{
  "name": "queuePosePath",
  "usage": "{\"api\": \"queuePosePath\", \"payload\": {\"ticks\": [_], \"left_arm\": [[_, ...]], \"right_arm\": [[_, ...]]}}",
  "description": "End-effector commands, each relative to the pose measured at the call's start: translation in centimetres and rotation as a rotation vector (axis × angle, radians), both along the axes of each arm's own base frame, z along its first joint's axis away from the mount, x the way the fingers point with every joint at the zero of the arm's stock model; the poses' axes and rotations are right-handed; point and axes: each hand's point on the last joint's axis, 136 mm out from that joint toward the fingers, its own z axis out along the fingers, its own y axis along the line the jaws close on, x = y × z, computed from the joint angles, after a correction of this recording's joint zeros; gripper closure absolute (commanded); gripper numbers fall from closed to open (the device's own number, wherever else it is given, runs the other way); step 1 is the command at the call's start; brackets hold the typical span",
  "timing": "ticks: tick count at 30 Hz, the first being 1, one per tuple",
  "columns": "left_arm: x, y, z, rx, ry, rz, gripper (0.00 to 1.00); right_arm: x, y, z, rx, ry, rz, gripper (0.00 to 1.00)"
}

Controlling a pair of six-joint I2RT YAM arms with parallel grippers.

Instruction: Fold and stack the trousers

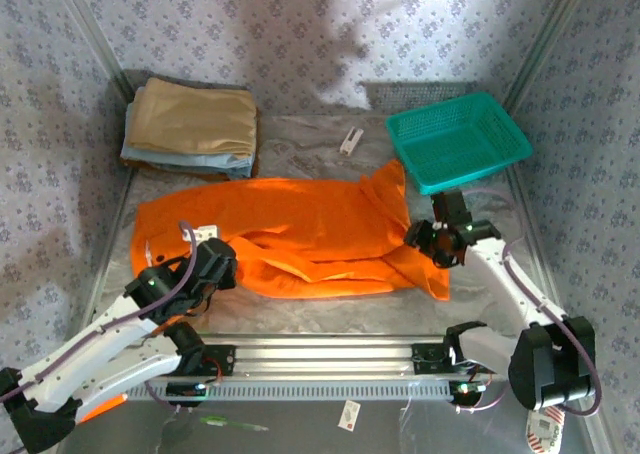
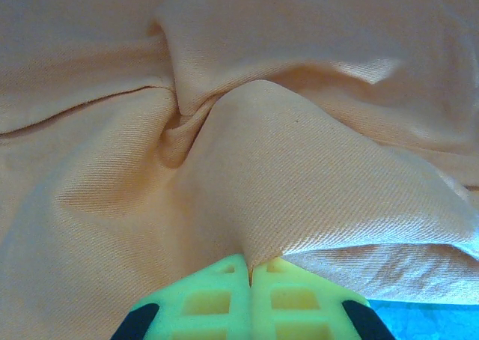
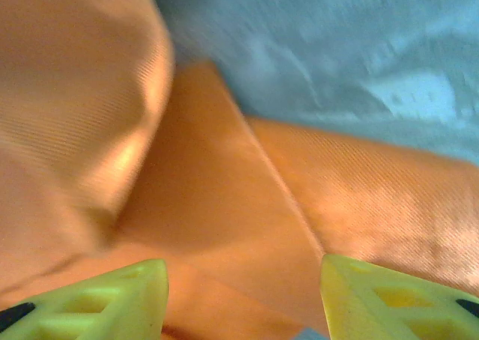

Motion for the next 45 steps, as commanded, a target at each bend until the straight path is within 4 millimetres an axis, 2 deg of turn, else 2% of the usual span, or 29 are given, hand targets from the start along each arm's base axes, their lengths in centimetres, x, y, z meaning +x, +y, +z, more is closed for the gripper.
{"api": "queuePosePath", "payload": {"ticks": [1, 3, 5, 7, 9, 11, 13, 18, 25, 28, 31, 35, 40, 45], "left_arm": [[0.5, -0.5, 0.9, -0.032, -0.024, 0.003, 1.0], [0.5, -0.6, 0.9, -0.036, -0.022, 0.002, 1.0], [0.5, -0.6, 0.9, -0.042, -0.02, 0.003, 1.0], [0.4, -0.5, 0.8, -0.046, -0.02, 0.005, 1.0], [0.3, -0.4, 0.9, -0.048, -0.022, 0.007, 1.0], [0.2, -0.2, 0.9, -0.046, -0.024, 0.01, 1.0], [0.2, -0.1, 1.1, -0.047, -0.029, 0.014, 1.0], [0.3, 0.4, 2.3, -0.032, -0.054, 0.014, 1.0], [0.7, 1.2, 4.7, -0.021, -0.096, 0.021, 1.0], [0.5, 1.6, 5.7, -0.021, -0.113, 0.023, 1.0], [0.2, 1.9, 6.2, -0.032, -0.12, 0.022, 1.0], [-0.4, 1.1, 5.4, -0.082, -0.09, -0.009, 1.0], [-0.9, -2.1, 4.0, -0.201, -0.036, -0.118, 1.0], [-2.7, -6.2, 3.8, -0.3, 0.001, -0.332, 1.0]], "right_arm": [[-0.3, -0.2, -1.3, -0.03, 0.015, 0.035, 0.44], [-0.4, 0.2, -2.1, -0.012, 0.027, 0.054, 0.44], [-0.1, 0.8, -2.6, 0.02, 0.038, 0.063, 0.5], [-0.2, 1.4, -2.8, 0.028, 0.041, 0.124, 0.63], [-0.2, 1.5, -2.5, 0.035, 0.033, 0.128, 0.85], [-0.2, 1.3, -1.8, 0.027, 0.013, 0.128, 1.0], [-0.4, 0.4, -0.6, -0.006, -0.014, 0.109, 1.0], [0.2, -2.2, 6.0, -0.023, -0.192, -0.005, 1.0], [2.9, -7.1, 14.2, 0.002, -0.353, -0.173, 1.0], [4.2, -8.5, 16.6, 0.033, -0.393, -0.239, 1.0], [4.4, -9.9, 18.1, 0.042, -0.433, -0.317, 1.0], [3.2, -13.0, 18.6, 0.016, -0.444, -0.444, 1.0], [2.7, -17.6, 19.4, 0.083, -0.475, -0.619, 1.0], [2.1, -20.2, 20.5, 0.08, -0.486, -0.701, 1.0]]}}
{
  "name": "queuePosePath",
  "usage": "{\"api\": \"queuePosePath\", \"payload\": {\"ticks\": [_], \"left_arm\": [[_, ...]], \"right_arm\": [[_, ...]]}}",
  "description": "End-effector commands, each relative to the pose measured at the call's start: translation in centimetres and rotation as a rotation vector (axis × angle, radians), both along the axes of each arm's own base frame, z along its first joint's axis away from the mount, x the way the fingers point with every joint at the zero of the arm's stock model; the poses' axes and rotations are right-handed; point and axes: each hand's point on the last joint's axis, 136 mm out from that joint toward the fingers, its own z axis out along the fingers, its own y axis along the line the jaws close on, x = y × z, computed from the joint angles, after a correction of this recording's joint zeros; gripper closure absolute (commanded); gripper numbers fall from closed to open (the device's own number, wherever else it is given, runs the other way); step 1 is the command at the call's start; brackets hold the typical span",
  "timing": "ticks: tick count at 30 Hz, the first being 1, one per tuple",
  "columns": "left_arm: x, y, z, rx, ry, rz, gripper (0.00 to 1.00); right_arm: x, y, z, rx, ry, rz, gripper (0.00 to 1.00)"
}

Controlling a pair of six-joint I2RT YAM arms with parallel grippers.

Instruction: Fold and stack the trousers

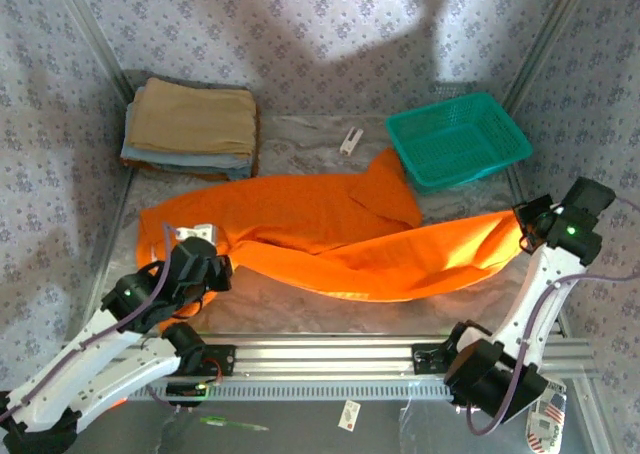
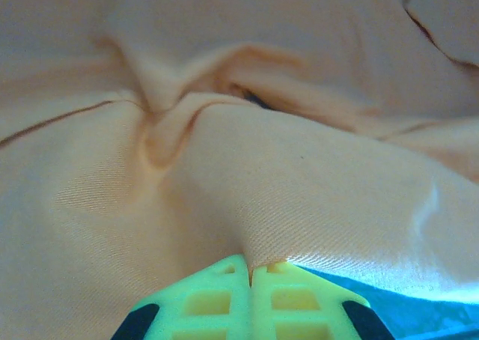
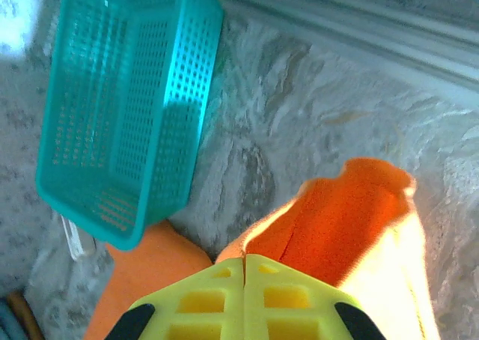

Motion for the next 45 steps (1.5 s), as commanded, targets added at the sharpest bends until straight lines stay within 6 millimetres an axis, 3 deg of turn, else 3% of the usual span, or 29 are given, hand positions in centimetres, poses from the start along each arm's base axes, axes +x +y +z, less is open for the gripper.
{"api": "queuePosePath", "payload": {"ticks": [1, 4, 6, 7, 9, 12, 14, 17, 19, 22, 24, 25, 27, 28, 29, 33, 36, 41, 45], "left_arm": [[-1.6, -4.3, 1.2, -0.139, -0.015, -0.212, 1.0], [-3.9, -6.7, 0.8, -0.186, 0.011, -0.37, 0.97], [-5.4, -7.9, 0.7, -0.215, 0.035, -0.463, 0.81], [-6.2, -8.3, 0.7, -0.226, 0.045, -0.504, 0.7], [-7.4, -8.7, 1.4, -0.256, 0.047, -0.571, 0.45], [-8.7, -8.8, 4.3, -0.349, -0.021, -0.656, 0.32], [-7.9, -7.5, 6.0, -0.351, -0.111, -0.601, 0.28], [-3.9, -3.6, 5.6, -0.215, -0.197, -0.316, 0.17], [-1.5, -0.9, 3.5, -0.087, -0.174, -0.094, 0.18], [0.2, 2.0, -1.0, 0.021, -0.05, 0.205, 0.16], [0.4, 2.3, -4.4, 0.005, 0.059, 0.324, 0.17], [0.5, 2.2, -6.2, -0.021, 0.113, 0.374, 0.16], [0.6, 2.1, -9.0, -0.058, 0.184, 0.431, 0.19], [0.7, 2.4, -10.2, -0.085, 0.215, 0.48, 0.21], [0.8, 2.6, -11.2, -0.109, 0.238, 0.515, 0.23], [0.3, 4.8, -14.0, -0.134, 0.278, 0.666, 0.29], [0.8, 5.4, -15.2, -0.205, 0.279, 0.719, 0.35], [1.3, 7.0, -17.2, -0.287, 0.37, 0.816, 0.39], [2.5, 8.3, -17.0, -0.272, 0.397, 0.86, 0.43]], "right_arm": [[-0.2, -0.7, 1.8, 0.012, -0.05, -0.022, 1.0], [-0.7, -1.6, 1.3, 0.002, -0.042, -0.061, 1.0], [-0.9, -2.1, 0.3, 0.02, -0.019, -0.109, 0.97], [-1.0, -2.2, -0.3, 0.029, -0.002, -0.116, 0.87], [-1.4, -2.2, -0.9, 0.036, 0.024, -0.122, 0.58], [-1.7, -1.6, -0.3, 0.001, 0.02, -0.119, 0.45], [-2.1, -1.1, 0.5, -0.037, 0.02, -0.116, 0.38], [-1.2, 1.8, 0.3, -0.05, -0.006, -0.024, 0.38], [0.0, 5.1, -1.6, -0.032, 0.008, 0.086, 0.39], [1.1, 11.2, -6.0, 0.002, 0.057, 0.265, 0.47], [1.1, 14.9, -9.1, 0.007, 0.087, 0.365, 0.62], [0.9, 16.4, -10.8, 0.003, 0.11, 0.397, 0.76], [0.5, 19.2, -13.4, -0.018, 0.145, 0.474, 0.92], [0.0, 19.9, -14.9, -0.028, 0.185, 0.491, 1.0], [-0.4, 21.0, -16.2, -0.028, 0.212, 0.524, 1.0], [-1.6, 22.7, -19.6, -0.019, 0.284, 0.576, 1.0], [-2.4, 22.6, -21.2, -0.018, 0.319, 0.575, 1.0], [-2.6, 21.5, -20.8, -0.036, 0.336, 0.554, 1.0], [-2.6, 20.7, -19.5, -0.034, 0.311, 0.538, 1.0]]}}
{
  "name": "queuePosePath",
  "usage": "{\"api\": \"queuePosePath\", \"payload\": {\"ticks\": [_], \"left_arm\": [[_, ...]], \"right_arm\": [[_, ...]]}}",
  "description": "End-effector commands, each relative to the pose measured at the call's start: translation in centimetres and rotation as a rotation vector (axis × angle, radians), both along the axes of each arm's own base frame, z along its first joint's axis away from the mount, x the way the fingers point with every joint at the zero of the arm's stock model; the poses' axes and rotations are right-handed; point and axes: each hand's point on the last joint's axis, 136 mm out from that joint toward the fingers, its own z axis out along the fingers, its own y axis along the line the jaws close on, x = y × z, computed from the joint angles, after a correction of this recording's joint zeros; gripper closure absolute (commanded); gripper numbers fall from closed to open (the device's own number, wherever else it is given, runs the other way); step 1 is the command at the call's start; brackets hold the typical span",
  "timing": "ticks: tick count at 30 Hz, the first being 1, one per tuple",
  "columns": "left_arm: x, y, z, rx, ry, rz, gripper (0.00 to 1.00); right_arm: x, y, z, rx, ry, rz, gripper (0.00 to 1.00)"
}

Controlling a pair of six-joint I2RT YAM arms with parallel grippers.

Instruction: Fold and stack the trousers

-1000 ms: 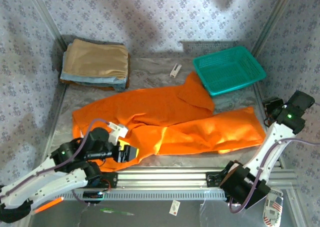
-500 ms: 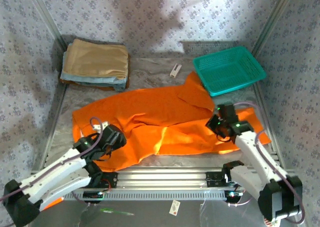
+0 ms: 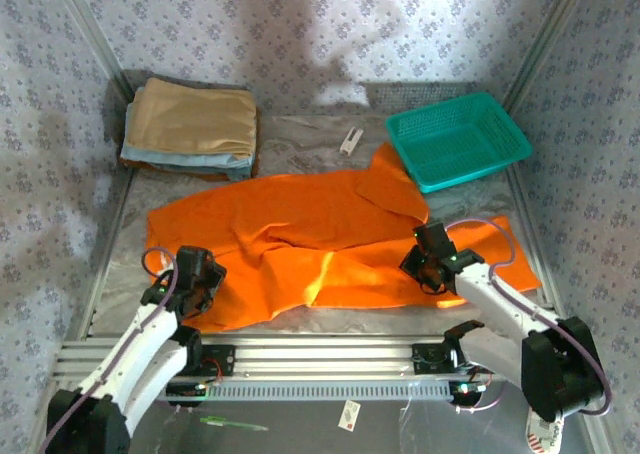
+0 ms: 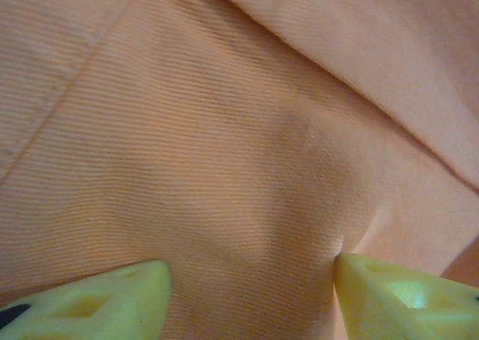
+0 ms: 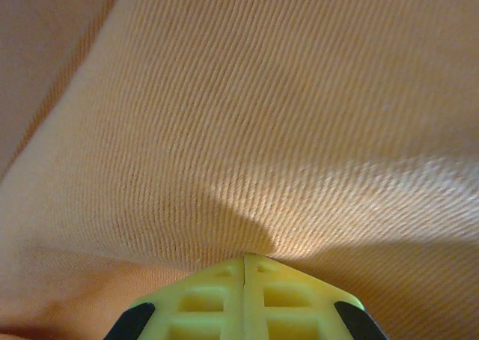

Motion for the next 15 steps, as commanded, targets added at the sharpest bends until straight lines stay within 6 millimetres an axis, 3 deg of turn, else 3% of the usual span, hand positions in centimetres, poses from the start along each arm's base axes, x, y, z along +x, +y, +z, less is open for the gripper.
{"api": "queuePosePath", "payload": {"ticks": [1, 6, 15], "left_arm": [[0.1, 0.1, -1.0, 0.004, 0.072, -0.045, 0.44], [3.2, 1.6, -0.4, 0.051, 0.147, -0.051, 0.47], [5.3, 5.8, -4.1, -0.072, 0.314, 0.074, 0.61]], "right_arm": [[0.2, -1.1, 1.6, -0.016, -0.031, -0.033, 1.0], [-0.1, -1.7, 3.3, 0.009, -0.065, -0.047, 1.0], [-1.7, -3.2, 5.9, 0.032, -0.084, -0.064, 1.0]]}}
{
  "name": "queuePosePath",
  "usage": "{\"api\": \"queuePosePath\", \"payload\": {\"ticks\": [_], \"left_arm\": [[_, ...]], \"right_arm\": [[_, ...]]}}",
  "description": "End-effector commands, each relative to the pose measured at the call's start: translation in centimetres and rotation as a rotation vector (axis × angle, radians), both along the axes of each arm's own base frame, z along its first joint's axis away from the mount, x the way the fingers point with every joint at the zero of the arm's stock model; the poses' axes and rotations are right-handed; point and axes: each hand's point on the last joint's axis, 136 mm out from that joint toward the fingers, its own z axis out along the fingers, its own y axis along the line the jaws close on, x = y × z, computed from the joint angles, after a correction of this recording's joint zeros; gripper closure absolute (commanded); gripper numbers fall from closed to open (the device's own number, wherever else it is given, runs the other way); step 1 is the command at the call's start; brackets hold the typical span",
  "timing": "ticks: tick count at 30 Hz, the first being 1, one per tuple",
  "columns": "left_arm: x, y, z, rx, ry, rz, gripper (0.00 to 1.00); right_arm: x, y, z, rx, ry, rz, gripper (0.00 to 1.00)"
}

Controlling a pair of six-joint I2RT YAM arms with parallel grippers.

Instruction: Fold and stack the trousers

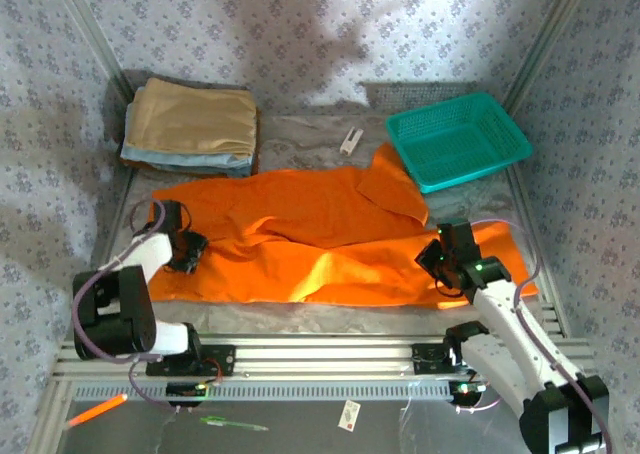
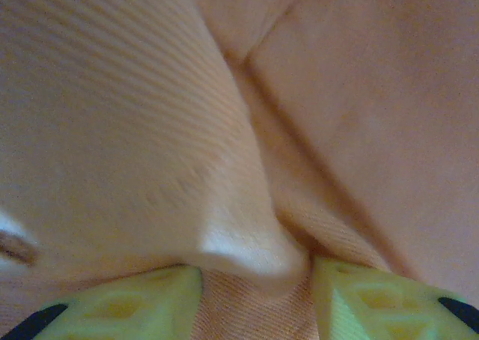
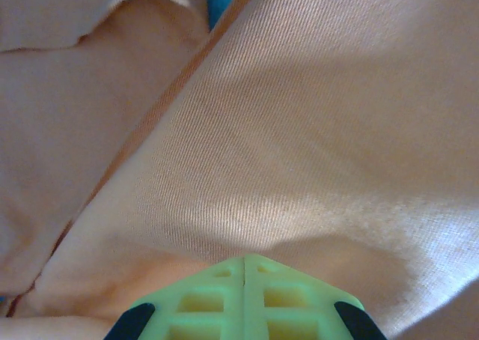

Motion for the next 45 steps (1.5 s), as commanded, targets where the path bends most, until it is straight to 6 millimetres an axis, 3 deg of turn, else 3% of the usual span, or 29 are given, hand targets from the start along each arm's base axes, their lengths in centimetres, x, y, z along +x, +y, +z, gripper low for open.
{"api": "queuePosePath", "payload": {"ticks": [1, 6, 11, 15, 18, 21, 24, 27, 31, 36, 41, 43, 45], "left_arm": [[-2.8, 1.6, -3.3, -0.018, 0.137, 0.041, 0.62], [-2.6, 5.1, -1.2, 0.036, 0.093, 0.157, 0.64], [-1.5, 7.0, 3.7, 0.143, 0.025, 0.155, 0.66], [-0.1, 4.4, 8.2, 0.242, -0.039, -0.021, 0.61], [-0.1, -1.3, 9.9, 0.28, -0.085, -0.238, 0.56], [-2.0, -7.7, 8.9, 0.25, -0.109, -0.413, 0.54], [-4.1, -12.1, 6.6, 0.206, -0.125, -0.496, 0.53], [-6.1, -14.0, 3.1, 0.193, -0.078, -0.53, 0.54], [-8.6, -12.7, -0.7, 0.199, 0.043, -0.505, 0.57], [-12.1, -10.0, -2.7, 0.141, 0.121, -0.465, 0.61], [-14.4, -7.4, -2.1, 0.07, 0.137, -0.421, 0.62], [-14.6, -7.2, -1.4, 0.026, 0.112, -0.402, 0.65], [-14.5, -6.7, -0.3, 0.029, 0.087, -0.388, 0.66]], "right_arm": [[-1.4, -0.7, 1.0, -0.001, 0.024, 0.007, 1.0], [-1.4, -0.3, 1.3, 0.039, 0.008, 0.023, 1.0], [-1.2, 2.0, 0.3, 0.055, 0.03, 0.1, 0.95], [-0.6, 3.4, -0.3, 0.031, 0.053, 0.166, 0.88], [0.0, 4.8, -0.9, 0.025, 0.063, 0.21, 0.86], [0.4, 7.3, -1.6, 0.025, 0.06, 0.261, 0.94], [0.3, 10.6, -2.3, 0.008, 0.049, 0.338, 1.0], [-0.1, 13.3, -3.3, -0.01, 0.061, 0.4, 1.0], [-1.6, 15.3, -5.7, -0.03, 0.121, 0.445, 1.0], [-6.5, 16.4, -9.3, -0.054, 0.218, 0.506, 1.0], [-10.4, 16.6, -10.6, -0.075, 0.286, 0.564, 1.0], [-10.2, 15.2, -9.9, -0.136, 0.289, 0.547, 1.0], [-9.2, 13.1, -8.6, -0.192, 0.283, 0.505, 0.92]]}}
